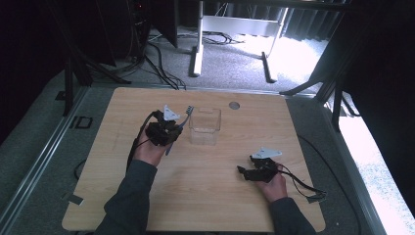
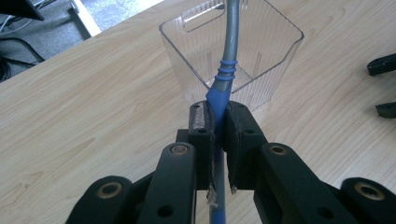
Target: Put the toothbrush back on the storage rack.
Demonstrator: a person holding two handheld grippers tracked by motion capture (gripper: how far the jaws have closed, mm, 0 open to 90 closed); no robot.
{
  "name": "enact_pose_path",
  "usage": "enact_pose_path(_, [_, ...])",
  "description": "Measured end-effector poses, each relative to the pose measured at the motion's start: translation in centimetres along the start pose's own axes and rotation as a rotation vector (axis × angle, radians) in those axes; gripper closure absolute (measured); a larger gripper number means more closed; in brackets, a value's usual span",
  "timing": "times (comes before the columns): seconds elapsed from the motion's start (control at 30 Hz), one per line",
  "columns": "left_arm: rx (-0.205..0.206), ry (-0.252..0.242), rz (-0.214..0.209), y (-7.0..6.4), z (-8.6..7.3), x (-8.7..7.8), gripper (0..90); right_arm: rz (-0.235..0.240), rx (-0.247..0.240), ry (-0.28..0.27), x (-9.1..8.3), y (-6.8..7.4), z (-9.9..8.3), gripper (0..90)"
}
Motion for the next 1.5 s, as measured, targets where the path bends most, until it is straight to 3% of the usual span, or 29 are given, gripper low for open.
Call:
enact_pose_path(1.17, [0.034, -0.081, -0.014, -1.3, 1.4, 0.4, 82.0, 0.000, 0.000, 0.000, 0.0, 0.0, 0.0, 27.0])
enact_pose_path(1.5, [0.020, -0.132, -0.020, -1.3, 1.8, 0.4, 82.0, 0.000, 0.000, 0.000, 0.0, 0.0, 0.0, 27.0])
Point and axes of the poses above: each handheld gripper's, and its own axes: x roughly forward along the jaws, z roughly out of its top, y roughly to its left, the point moved 1 cm from there along x, roughly forward along the jaws, and after that the axes turned 9 degrees about -z, right-handed, at the moved point
